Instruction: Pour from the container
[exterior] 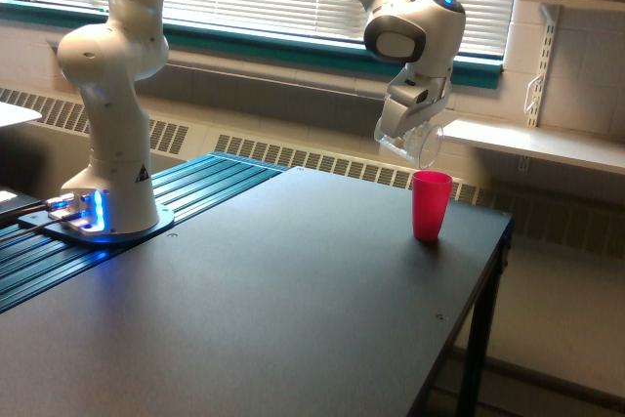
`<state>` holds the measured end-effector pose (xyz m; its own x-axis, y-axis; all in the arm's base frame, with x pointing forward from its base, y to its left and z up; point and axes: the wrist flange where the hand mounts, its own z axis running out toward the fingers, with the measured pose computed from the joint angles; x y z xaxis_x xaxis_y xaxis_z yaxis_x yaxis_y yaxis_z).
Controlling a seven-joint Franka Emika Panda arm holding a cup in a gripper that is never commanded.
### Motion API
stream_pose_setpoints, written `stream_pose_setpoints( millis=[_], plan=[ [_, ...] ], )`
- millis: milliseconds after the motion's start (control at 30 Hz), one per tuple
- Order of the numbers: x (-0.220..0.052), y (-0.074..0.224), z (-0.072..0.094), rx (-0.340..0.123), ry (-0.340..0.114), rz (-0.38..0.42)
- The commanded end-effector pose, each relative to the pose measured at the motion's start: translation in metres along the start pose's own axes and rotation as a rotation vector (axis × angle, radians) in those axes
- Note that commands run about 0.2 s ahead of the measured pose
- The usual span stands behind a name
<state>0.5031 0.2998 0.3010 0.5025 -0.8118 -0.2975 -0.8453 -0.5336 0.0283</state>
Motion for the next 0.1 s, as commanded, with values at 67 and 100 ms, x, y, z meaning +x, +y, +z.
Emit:
stream_pose_setpoints(
  millis=[67, 100],
  plan=[
    [-0.0004, 0.0010, 0.0040, -0.011, 0.005, 0.009],
    [-0.0006, 0.0012, 0.0042, -0.011, 0.005, 0.009]
  ],
)
